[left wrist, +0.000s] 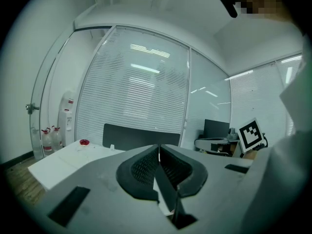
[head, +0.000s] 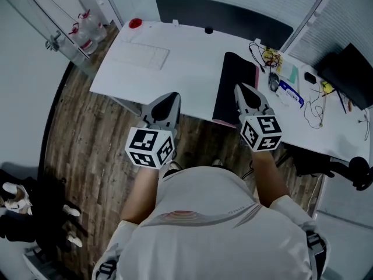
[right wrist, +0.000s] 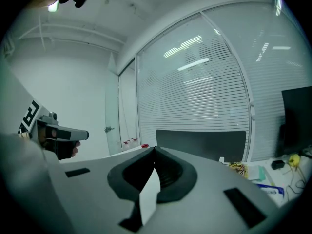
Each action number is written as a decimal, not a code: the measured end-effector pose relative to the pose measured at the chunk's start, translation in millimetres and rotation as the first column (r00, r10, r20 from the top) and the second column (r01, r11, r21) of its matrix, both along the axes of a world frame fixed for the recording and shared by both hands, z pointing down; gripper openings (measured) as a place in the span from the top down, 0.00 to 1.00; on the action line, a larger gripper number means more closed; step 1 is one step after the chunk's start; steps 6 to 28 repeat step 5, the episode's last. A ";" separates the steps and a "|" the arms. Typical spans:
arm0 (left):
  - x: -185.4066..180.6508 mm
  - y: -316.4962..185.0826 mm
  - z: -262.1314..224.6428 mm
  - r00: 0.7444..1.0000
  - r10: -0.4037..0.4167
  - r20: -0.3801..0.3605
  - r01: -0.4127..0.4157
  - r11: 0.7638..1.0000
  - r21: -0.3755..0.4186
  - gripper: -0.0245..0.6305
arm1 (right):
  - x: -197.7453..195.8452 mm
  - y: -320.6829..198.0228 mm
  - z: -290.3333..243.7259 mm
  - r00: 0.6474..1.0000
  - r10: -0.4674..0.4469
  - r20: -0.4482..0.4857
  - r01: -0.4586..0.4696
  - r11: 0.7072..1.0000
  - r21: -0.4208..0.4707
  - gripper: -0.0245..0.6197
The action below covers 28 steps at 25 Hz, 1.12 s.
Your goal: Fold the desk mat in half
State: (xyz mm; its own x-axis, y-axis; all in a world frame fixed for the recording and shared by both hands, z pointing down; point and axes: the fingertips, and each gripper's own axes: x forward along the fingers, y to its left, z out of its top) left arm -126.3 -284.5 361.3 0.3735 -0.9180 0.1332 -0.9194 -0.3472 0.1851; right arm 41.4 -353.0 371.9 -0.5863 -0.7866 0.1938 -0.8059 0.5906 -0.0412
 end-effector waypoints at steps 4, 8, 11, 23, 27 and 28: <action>-4.9 4.1 2.4 1.000 -0.004 0.010 0.004 1.000 -0.005 0.93 | -8.0 5.6 4.8 1.000 -0.009 0.002 0.009 1.000 -0.007 0.88; -6.4 4.8 3.1 1.000 -0.006 0.011 0.006 1.000 -0.007 0.93 | -9.5 6.5 5.5 1.000 -0.011 0.001 0.011 1.000 -0.007 0.88; -6.4 4.8 3.1 1.000 -0.006 0.011 0.006 1.000 -0.007 0.93 | -9.5 6.5 5.5 1.000 -0.011 0.001 0.011 1.000 -0.007 0.88; -6.4 4.8 3.1 1.000 -0.006 0.011 0.006 1.000 -0.007 0.93 | -9.5 6.5 5.5 1.000 -0.011 0.001 0.011 1.000 -0.007 0.88; -6.4 4.8 3.1 1.000 -0.006 0.011 0.006 1.000 -0.007 0.93 | -9.5 6.5 5.5 1.000 -0.011 0.001 0.011 1.000 -0.007 0.88; -6.4 4.8 3.1 1.000 -0.006 0.011 0.006 1.000 -0.007 0.93 | -9.5 6.5 5.5 1.000 -0.011 0.001 0.011 1.000 -0.007 0.88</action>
